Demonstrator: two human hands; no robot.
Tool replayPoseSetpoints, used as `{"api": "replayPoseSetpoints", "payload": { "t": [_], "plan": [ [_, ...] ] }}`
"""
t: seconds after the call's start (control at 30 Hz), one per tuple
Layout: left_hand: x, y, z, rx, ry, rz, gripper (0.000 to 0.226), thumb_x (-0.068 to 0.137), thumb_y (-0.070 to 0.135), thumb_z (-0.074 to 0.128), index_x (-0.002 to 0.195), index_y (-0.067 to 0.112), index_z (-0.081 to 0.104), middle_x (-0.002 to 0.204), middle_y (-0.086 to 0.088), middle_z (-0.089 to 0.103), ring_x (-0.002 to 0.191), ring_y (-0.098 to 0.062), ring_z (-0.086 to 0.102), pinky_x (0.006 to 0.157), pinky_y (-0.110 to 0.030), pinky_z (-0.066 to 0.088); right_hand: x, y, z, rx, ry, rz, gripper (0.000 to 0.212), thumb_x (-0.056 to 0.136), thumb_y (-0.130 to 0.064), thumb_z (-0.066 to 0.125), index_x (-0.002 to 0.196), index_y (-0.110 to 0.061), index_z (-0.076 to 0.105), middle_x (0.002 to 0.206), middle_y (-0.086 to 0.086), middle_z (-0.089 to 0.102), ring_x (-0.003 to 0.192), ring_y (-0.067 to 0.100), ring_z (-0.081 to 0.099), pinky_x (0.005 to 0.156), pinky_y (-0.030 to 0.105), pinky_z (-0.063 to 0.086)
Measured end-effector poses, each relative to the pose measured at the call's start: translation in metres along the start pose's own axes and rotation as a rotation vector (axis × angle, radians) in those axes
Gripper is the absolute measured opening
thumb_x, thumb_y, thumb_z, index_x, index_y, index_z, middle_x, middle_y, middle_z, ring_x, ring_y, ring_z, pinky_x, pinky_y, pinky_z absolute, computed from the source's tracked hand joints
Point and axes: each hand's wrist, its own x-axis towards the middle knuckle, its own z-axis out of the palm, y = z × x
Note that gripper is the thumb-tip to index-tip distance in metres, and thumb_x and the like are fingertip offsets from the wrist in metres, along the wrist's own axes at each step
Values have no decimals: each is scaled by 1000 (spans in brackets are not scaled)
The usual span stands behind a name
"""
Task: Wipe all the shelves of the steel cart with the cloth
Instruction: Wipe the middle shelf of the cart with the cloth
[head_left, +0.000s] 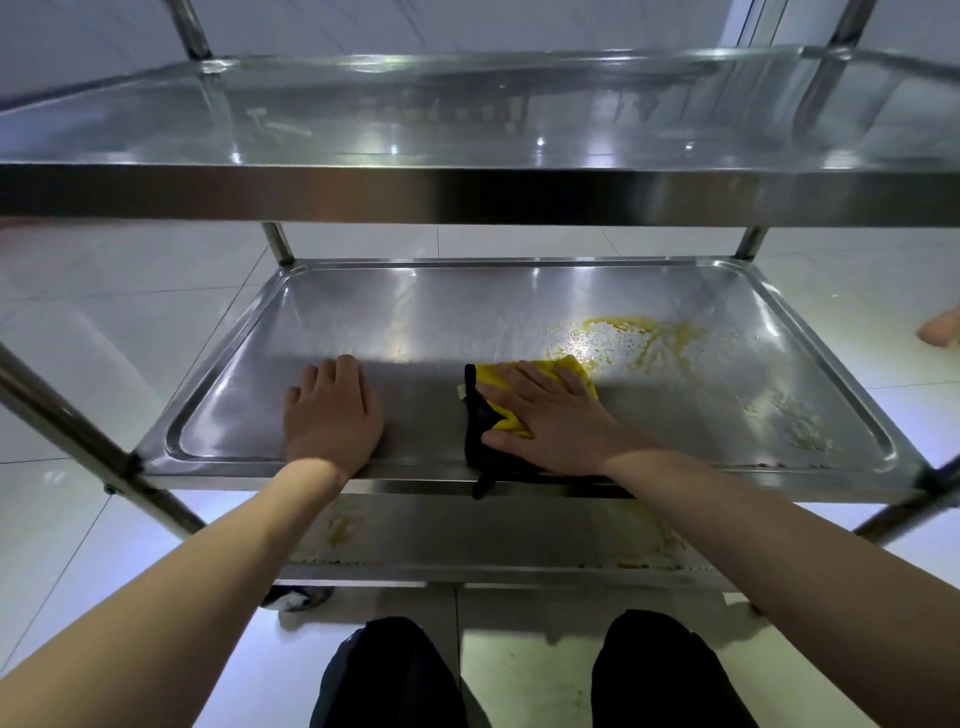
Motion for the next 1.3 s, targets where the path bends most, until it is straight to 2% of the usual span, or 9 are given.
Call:
{"api": "replayPoseSetpoints", "payload": {
  "t": [0.2,0.37,0.5,0.63,0.9,1.07,1.3],
  "plan": [
    [1,-2,2,-9,9,27,13,99,26,43,95,13,44,95,-14,57,88,-33,47,77,-43,41,35,16,-3,-10,-2,22,77,95,-83,19,163,-51,4,174,-16,-7,160,11,-9,127,52,-6],
    [1,-2,1,-27,1,16,10,98,24,43,96,14,44,97,-11,55,88,-28,42,78,-41,37,82,48,-9,-32,63,53,78,95,-83,20,163,-47,12,175,-10,4,161,16,0,127,56,0],
    [2,-2,-1,-40,-8,7,11,98,26,40,96,17,43,96,-7,51,88,-27,44,81,-44,43,104,66,-13,-3,56,120,78,94,-84,21,163,-47,13,175,-9,5,161,18,1,126,59,2],
    [3,-4,2,-30,10,-20,10,98,24,42,97,14,44,97,-9,51,89,-29,44,80,-45,43,109,65,-13,-13,44,126,80,92,-86,17,163,-48,9,175,-8,3,161,19,0,126,60,2],
    [5,-2,6,-11,49,-39,12,94,22,45,98,11,46,99,-14,53,93,-35,47,81,-48,44,54,37,-5,-49,16,69,75,97,-80,17,164,-47,4,175,-9,-4,161,18,-6,127,54,0],
    [5,-5,6,-4,61,-26,9,97,22,47,99,13,46,100,-14,54,92,-35,50,83,-49,48,21,20,1,-34,15,42,76,96,-82,17,163,-48,2,174,-12,-7,161,17,-8,127,55,-4],
    [1,-5,-1,33,67,13,12,95,23,49,100,12,48,102,-15,54,93,-35,49,82,-47,46,-17,31,-3,-13,-4,31,74,98,-80,22,163,-50,3,173,-15,-9,160,11,-11,127,49,-8]
  ]
}}
